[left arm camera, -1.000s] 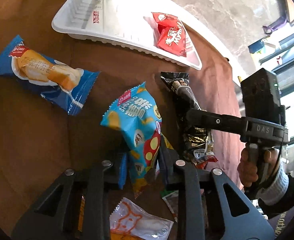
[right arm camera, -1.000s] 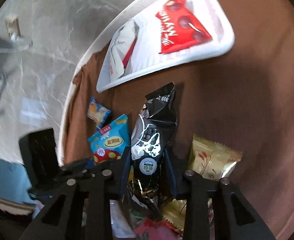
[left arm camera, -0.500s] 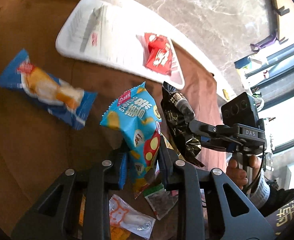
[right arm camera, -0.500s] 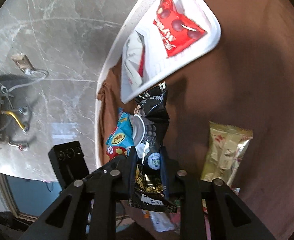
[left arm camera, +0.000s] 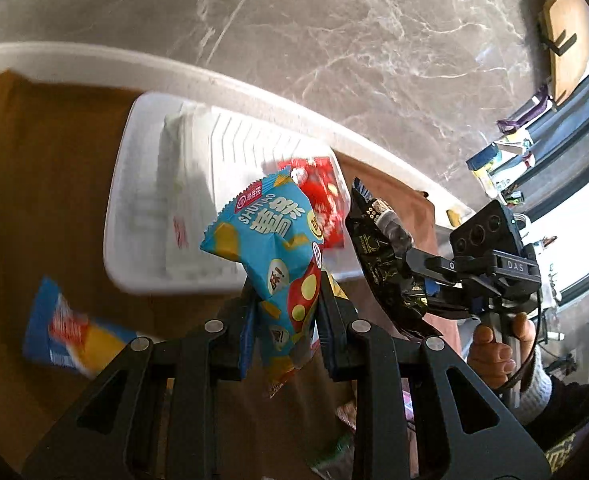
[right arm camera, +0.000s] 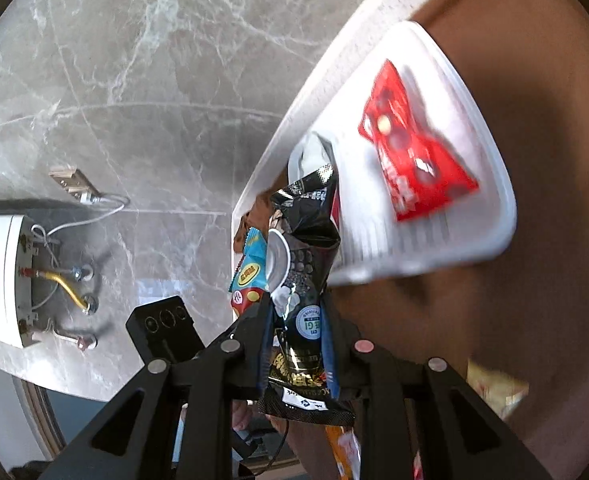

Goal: Organize snacks
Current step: 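Carry both packets to the white tray and open both tools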

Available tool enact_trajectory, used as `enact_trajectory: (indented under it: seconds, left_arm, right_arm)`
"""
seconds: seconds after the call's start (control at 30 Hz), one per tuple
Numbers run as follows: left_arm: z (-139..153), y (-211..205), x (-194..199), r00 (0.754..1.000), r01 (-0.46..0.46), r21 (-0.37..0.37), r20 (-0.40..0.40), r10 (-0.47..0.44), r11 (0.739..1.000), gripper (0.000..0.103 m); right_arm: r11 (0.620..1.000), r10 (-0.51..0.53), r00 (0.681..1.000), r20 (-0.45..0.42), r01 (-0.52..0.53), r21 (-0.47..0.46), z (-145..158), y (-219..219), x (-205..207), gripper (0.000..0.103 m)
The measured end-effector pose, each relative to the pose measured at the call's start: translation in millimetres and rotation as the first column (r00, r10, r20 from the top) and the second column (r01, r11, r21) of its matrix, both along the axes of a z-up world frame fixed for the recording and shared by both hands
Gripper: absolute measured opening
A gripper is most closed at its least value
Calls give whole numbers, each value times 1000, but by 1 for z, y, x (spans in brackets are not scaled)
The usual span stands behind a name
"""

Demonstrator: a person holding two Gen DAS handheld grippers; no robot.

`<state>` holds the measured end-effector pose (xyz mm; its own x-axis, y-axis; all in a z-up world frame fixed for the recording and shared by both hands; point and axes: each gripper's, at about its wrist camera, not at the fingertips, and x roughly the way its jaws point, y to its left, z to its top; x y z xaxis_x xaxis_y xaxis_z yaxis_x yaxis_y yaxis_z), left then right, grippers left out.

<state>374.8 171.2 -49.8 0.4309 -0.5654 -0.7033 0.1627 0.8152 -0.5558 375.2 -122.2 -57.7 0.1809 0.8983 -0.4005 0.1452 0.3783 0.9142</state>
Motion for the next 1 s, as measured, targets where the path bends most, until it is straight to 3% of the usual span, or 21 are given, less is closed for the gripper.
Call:
enact_trajectory:
  seconds: [0.4, 0.63, 0.67, 0.73, 0.8, 0.87, 1.0]
  left_arm:
    - [-24, -22, 86, 998, 56, 130, -3, -56, 990, 24]
    - [-42, -41, 105, 997, 80, 278, -16, -79, 957, 25]
    - [-44, -44, 106, 997, 80, 303, -12, -80, 950, 25]
    - [-45, -47, 108, 996, 81, 329, -4, -84, 941, 26]
    - [-46, -48, 108, 997, 75, 337, -1, -79, 939, 31]
    - [-44, -49, 109, 997, 64, 341, 10, -72, 938, 45]
    - [-34, -51, 104, 998, 34, 366, 44, -53, 930, 46]
  right_arm:
    - [997, -32, 999, -8, 31, -65, -28, 27, 60, 23]
    - [970, 12, 999, 38, -2, -244, -34, 45, 73, 27]
    - [965, 16, 999, 42, -4, -261, -34, 46, 73, 28]
    - [961, 26, 997, 68, -6, -276, -30, 48, 72, 40]
    - [955, 28, 995, 101, 4, -297, -22, 49, 71, 45]
    - [951, 35, 991, 131, 7, -308, -17, 49, 69, 45]
    - [956, 30, 987, 161, 18, -294, -4, 45, 64, 45]
